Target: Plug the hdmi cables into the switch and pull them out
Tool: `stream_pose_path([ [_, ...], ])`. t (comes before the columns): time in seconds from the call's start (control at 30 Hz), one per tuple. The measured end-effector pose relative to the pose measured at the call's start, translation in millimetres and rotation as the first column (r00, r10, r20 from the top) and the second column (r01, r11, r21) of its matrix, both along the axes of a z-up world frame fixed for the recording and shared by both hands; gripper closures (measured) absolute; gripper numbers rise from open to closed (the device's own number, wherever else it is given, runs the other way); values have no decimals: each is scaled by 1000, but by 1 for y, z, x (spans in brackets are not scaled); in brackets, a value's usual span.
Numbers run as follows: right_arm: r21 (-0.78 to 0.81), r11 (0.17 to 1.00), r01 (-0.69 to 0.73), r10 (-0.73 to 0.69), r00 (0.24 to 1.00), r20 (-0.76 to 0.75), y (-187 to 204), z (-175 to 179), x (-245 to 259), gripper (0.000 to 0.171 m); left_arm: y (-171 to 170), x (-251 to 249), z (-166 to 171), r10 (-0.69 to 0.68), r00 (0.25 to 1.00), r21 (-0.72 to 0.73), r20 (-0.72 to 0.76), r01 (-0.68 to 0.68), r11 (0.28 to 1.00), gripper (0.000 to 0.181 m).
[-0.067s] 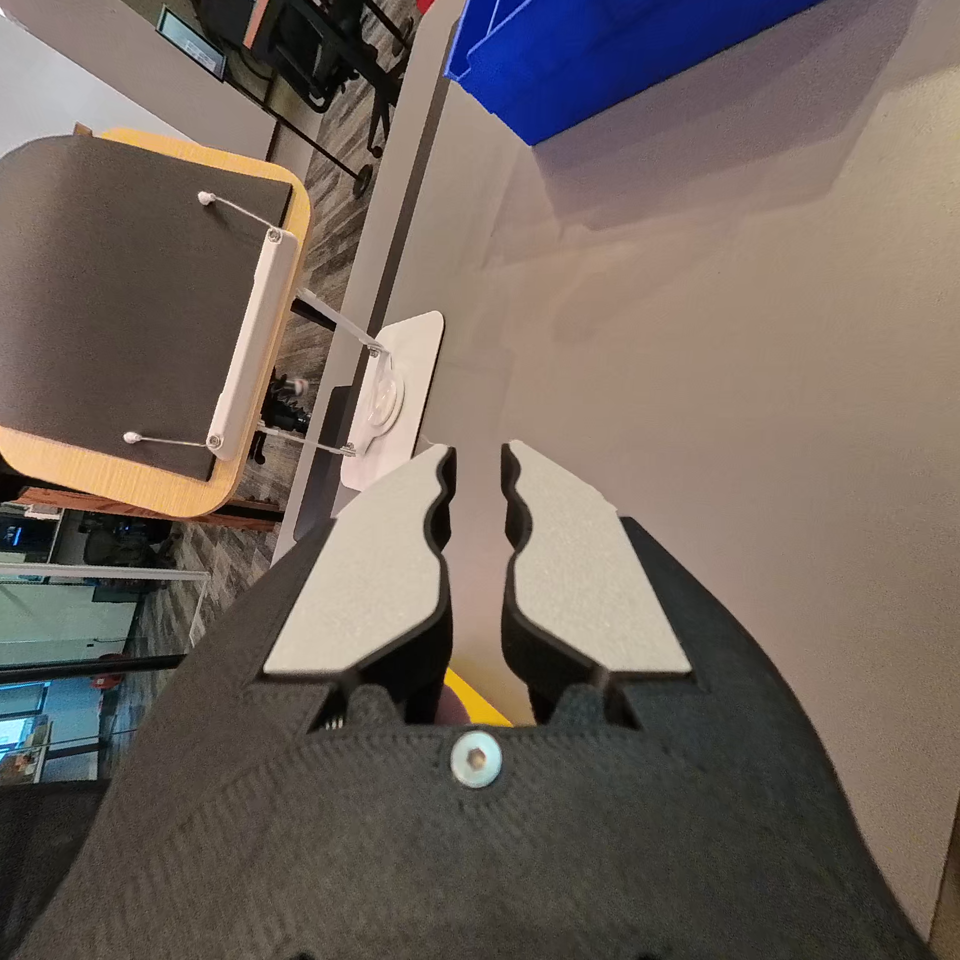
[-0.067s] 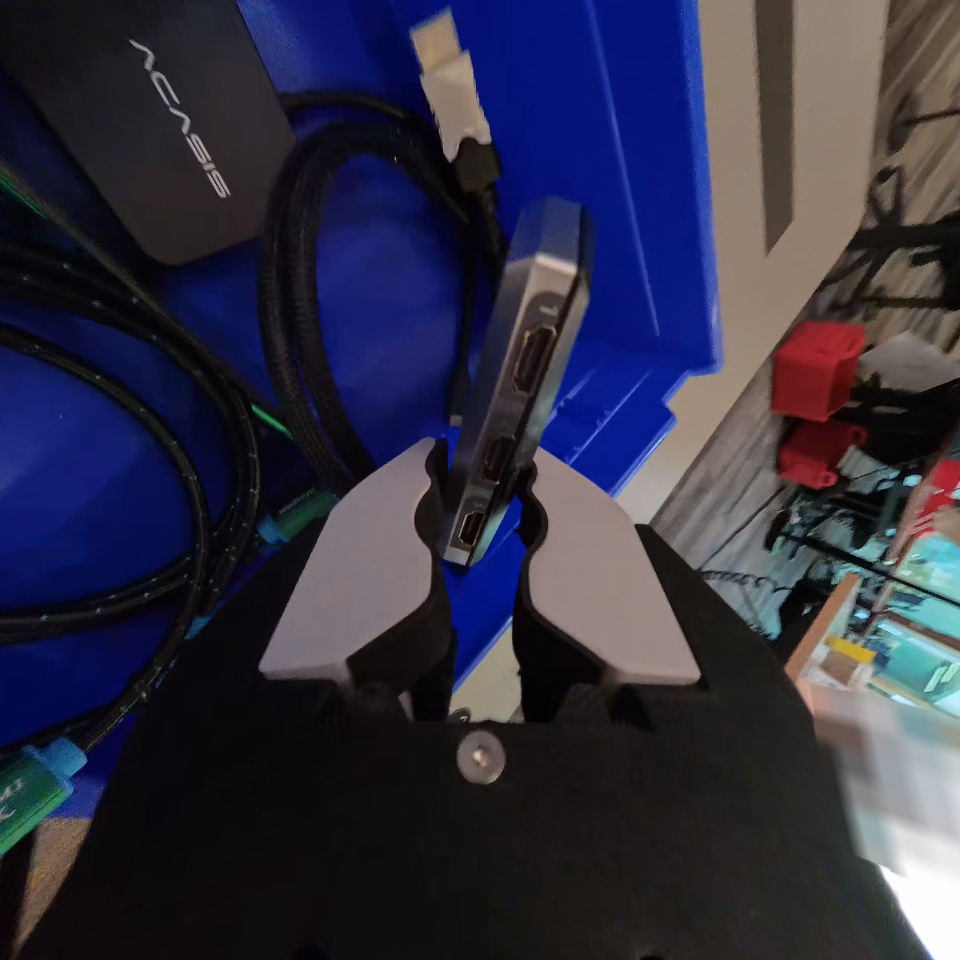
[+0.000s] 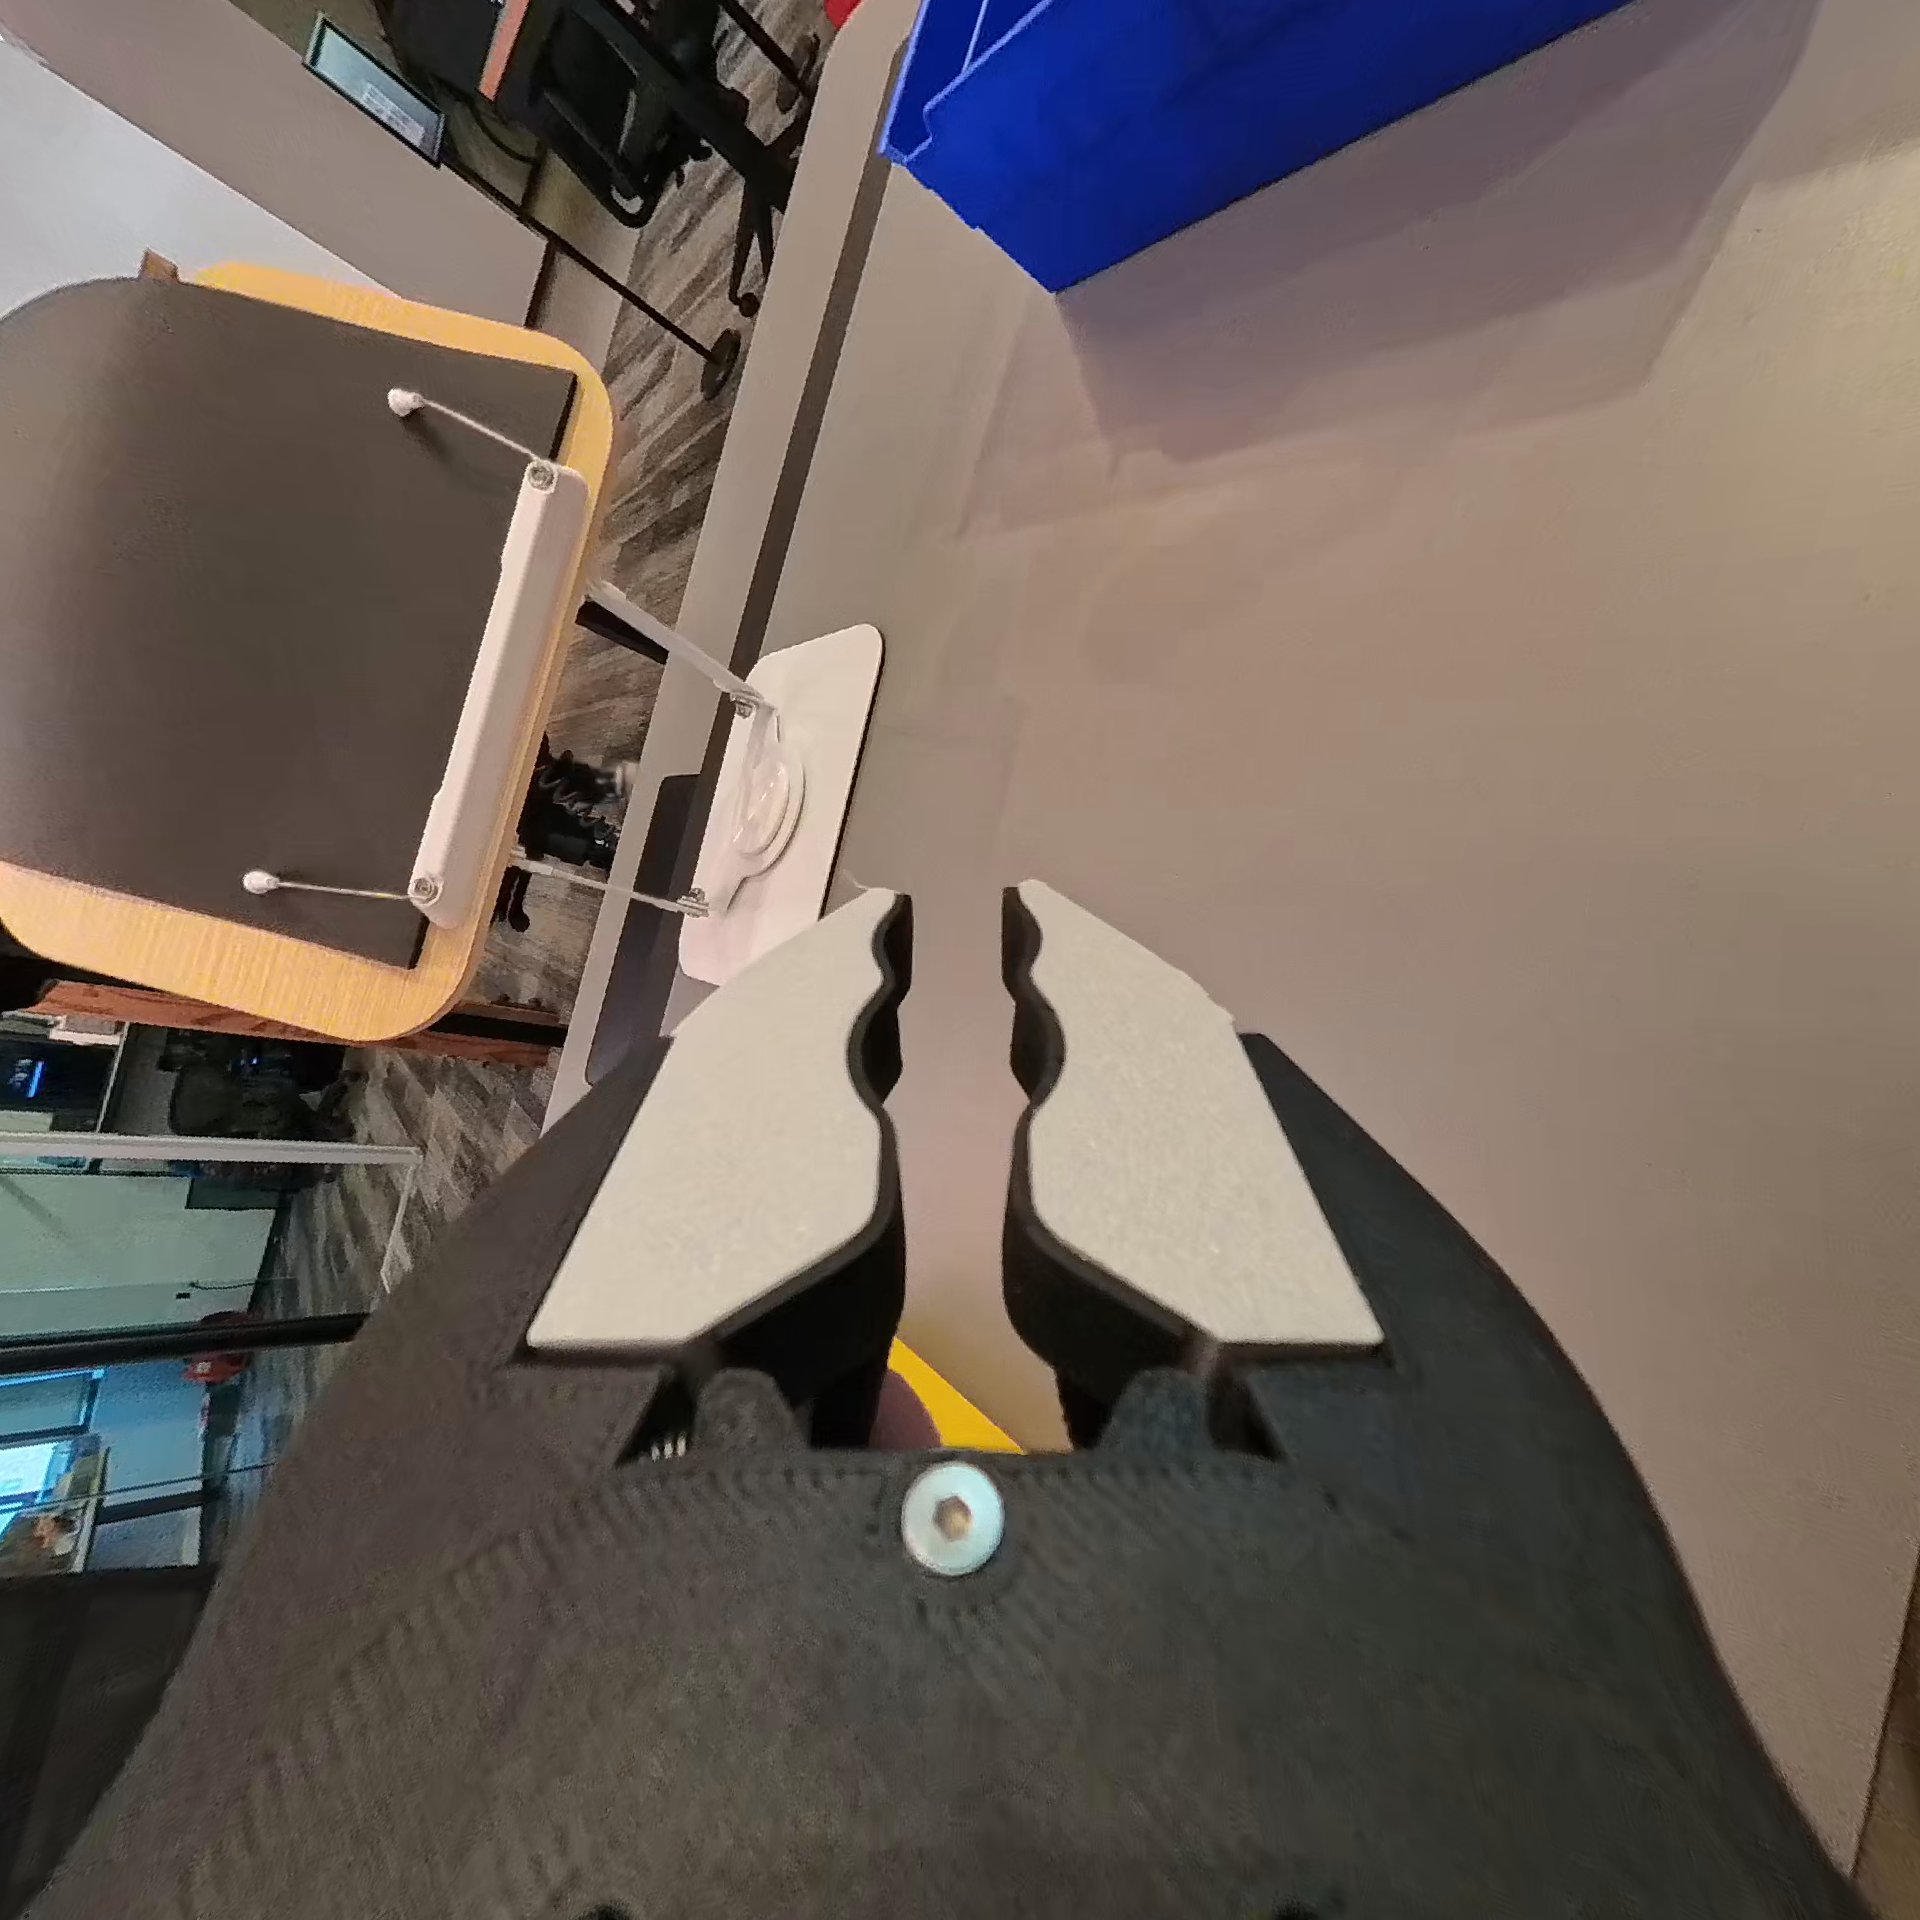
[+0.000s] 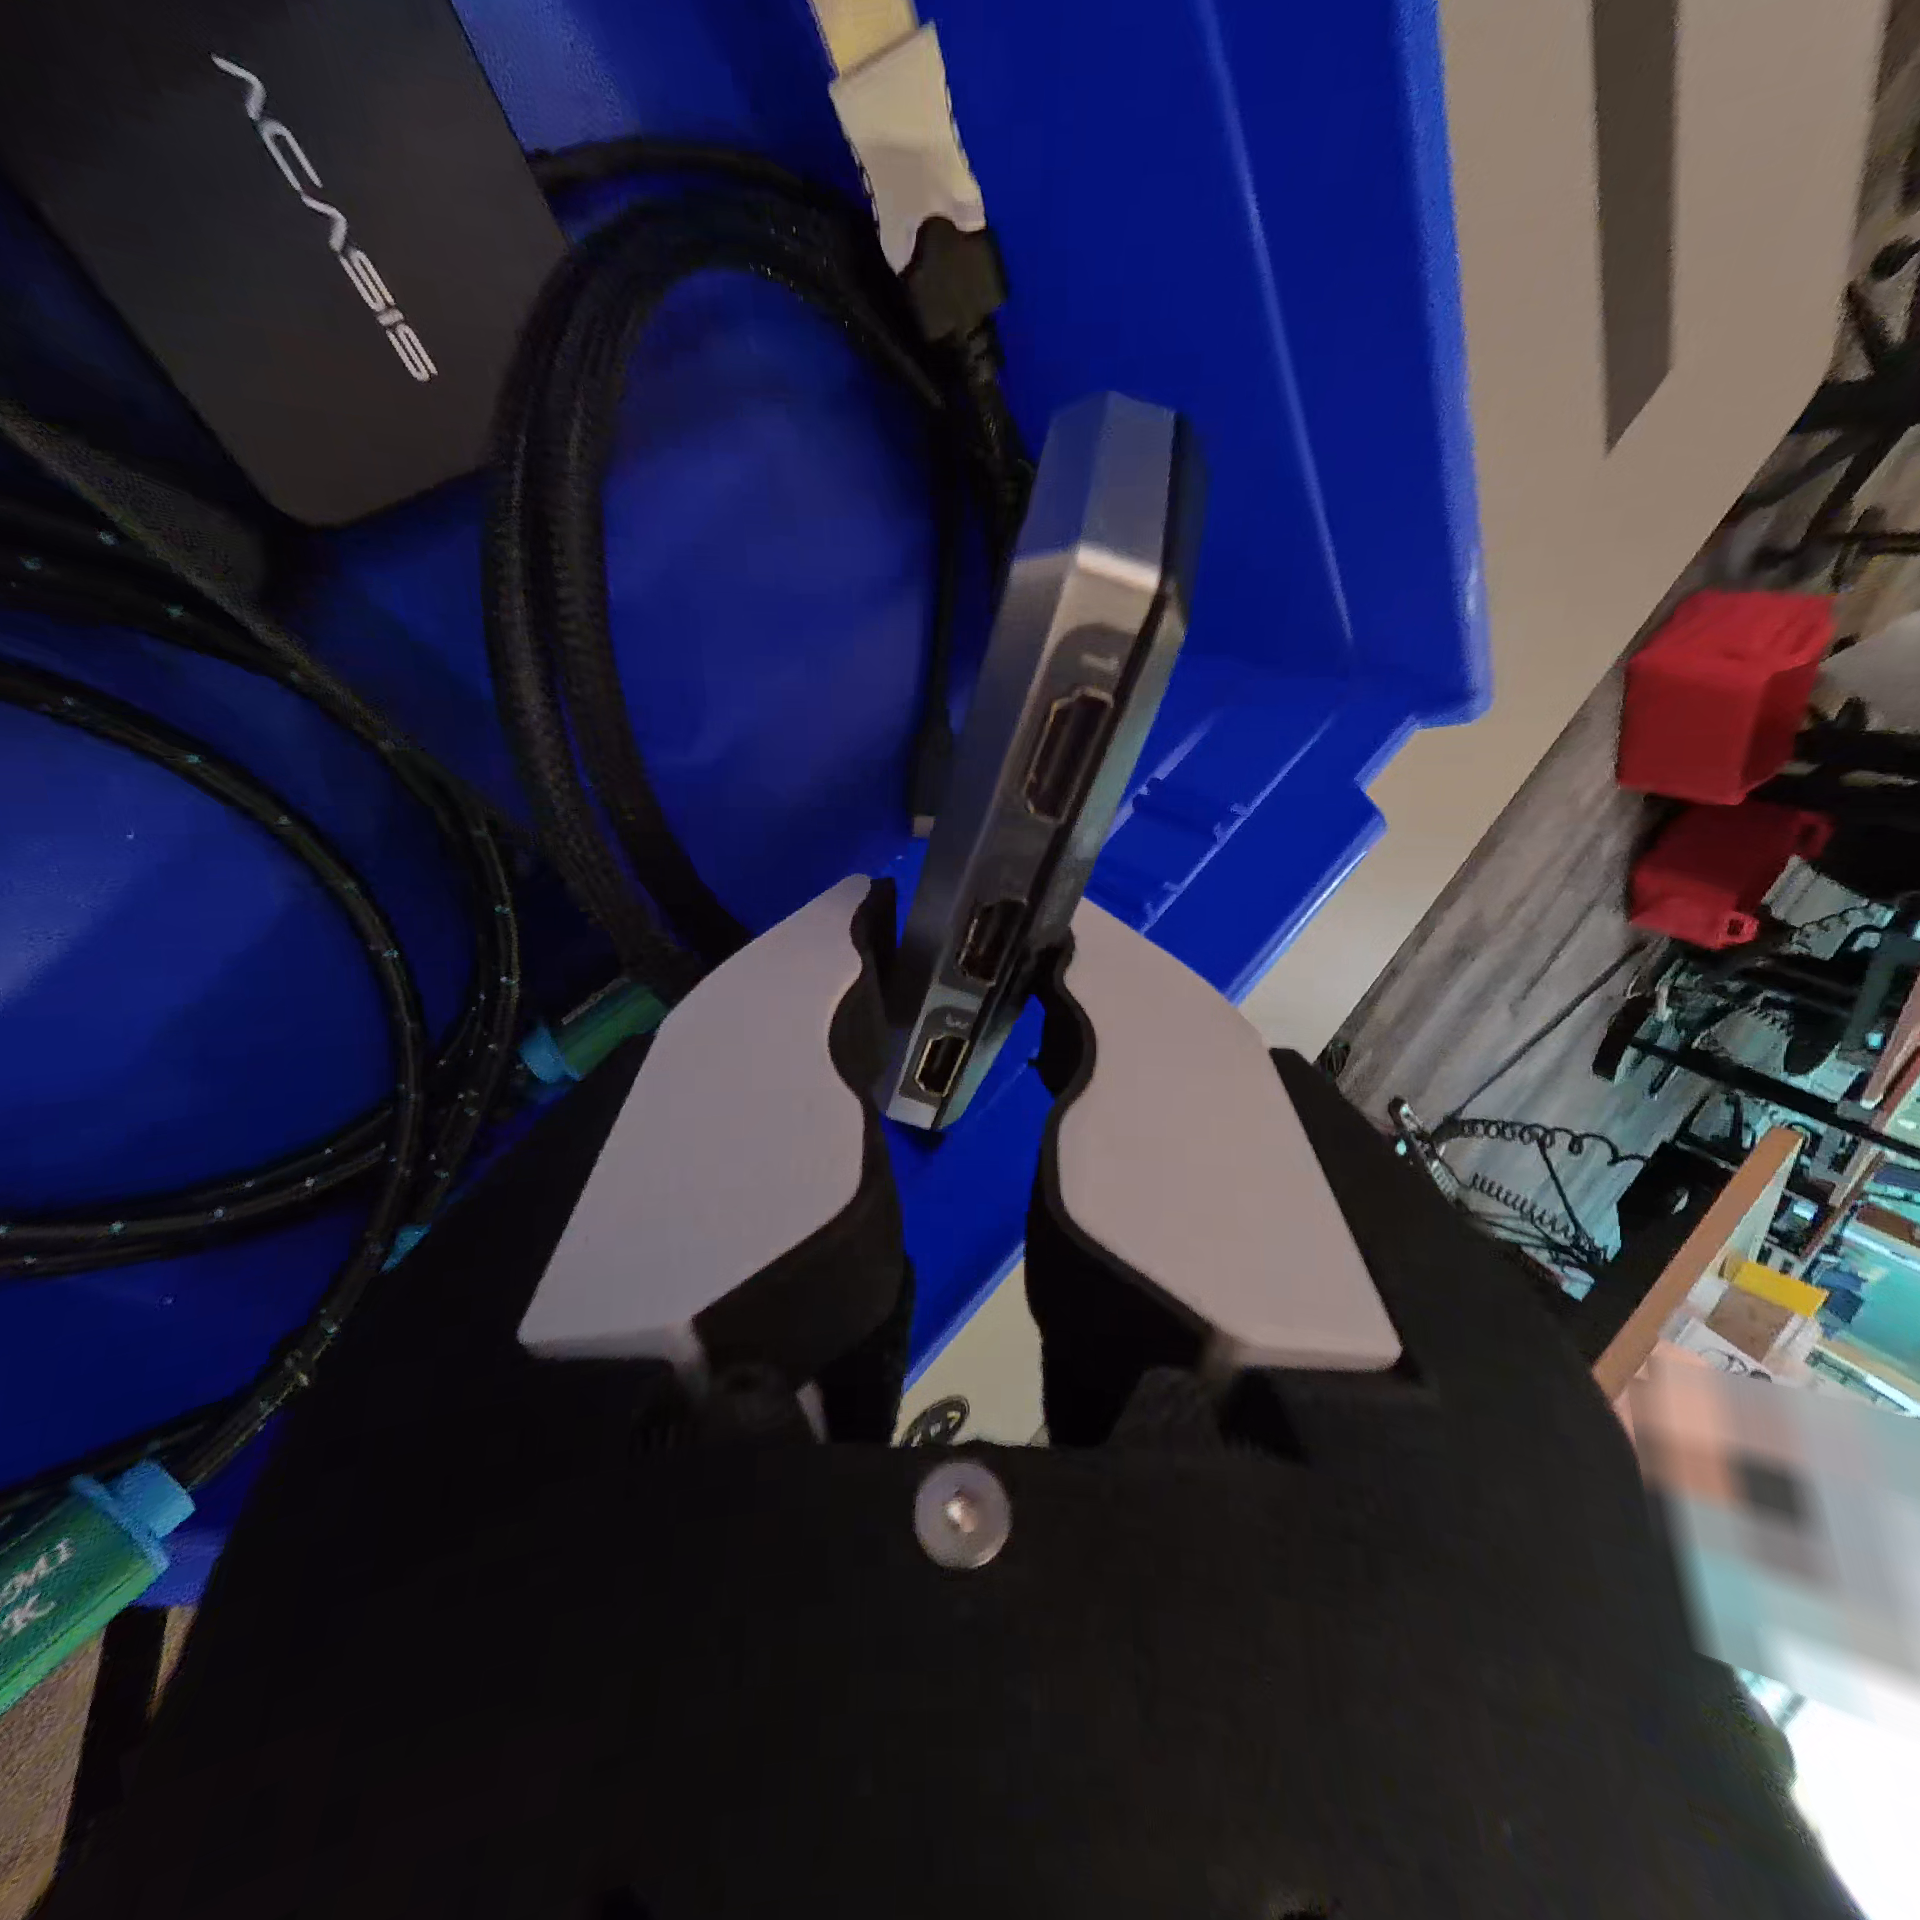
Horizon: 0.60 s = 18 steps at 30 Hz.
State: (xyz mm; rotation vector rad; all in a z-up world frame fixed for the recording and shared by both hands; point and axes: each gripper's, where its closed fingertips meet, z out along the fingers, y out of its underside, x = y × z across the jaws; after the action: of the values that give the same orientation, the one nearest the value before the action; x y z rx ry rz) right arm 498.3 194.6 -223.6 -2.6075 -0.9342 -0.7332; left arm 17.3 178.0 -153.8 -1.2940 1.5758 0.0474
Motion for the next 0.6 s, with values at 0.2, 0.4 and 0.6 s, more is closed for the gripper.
stream_pose_path([
  [0.2,-132,988,78,-74,997,36,-3,-4,12,142,-2,1,-2,-6,1000,2,-17,6,1000,165],
  [0.4,-47,996,81,-79,996,38,-7,29,7,123,0,-2,-4,0,1000,-11,-19,0,1000,165],
  [0.6,-10,1000,-2,1,996,-88,-14,48,-26,133,1,-2,-8,-2,1000,-19,-26,2,1000,165],
])
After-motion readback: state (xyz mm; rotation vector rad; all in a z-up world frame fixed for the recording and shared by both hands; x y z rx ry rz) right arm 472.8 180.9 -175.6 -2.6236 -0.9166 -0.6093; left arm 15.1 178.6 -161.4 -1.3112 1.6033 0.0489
